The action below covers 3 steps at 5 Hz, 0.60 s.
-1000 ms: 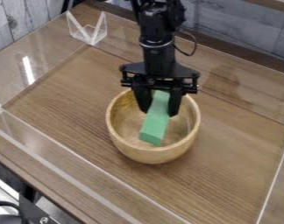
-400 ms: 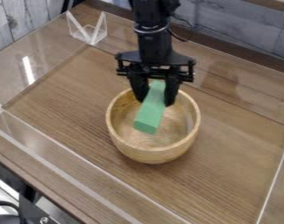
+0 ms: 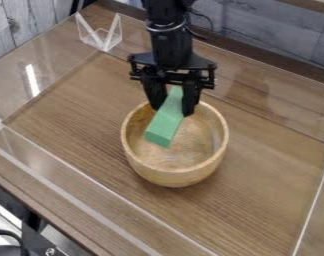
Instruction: Move green object from inside the wooden bowl to the table next to it
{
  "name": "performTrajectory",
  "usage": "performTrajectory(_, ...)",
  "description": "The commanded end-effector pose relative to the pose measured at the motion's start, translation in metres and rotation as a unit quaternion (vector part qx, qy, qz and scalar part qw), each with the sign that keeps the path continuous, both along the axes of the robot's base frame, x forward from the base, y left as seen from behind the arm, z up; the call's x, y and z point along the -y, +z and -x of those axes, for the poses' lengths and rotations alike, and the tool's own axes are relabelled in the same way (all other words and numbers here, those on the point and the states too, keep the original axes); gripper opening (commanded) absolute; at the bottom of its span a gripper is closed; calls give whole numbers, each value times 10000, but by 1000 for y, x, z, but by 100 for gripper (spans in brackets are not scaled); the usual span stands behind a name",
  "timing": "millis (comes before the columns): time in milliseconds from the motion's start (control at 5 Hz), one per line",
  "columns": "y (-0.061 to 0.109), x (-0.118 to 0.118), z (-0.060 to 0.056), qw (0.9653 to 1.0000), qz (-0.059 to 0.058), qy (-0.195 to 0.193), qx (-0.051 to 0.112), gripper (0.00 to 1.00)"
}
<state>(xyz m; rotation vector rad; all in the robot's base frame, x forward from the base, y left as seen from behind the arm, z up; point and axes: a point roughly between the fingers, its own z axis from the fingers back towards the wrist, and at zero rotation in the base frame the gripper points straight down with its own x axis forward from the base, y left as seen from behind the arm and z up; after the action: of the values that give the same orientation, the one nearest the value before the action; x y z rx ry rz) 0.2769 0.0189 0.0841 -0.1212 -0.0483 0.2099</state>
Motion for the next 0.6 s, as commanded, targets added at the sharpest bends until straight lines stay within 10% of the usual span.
performTrajectory(0,13,-6,-4,9992,-25,-225,334,0)
performTrajectory(400,-3,2,-5,9986,-6,-414,330,0)
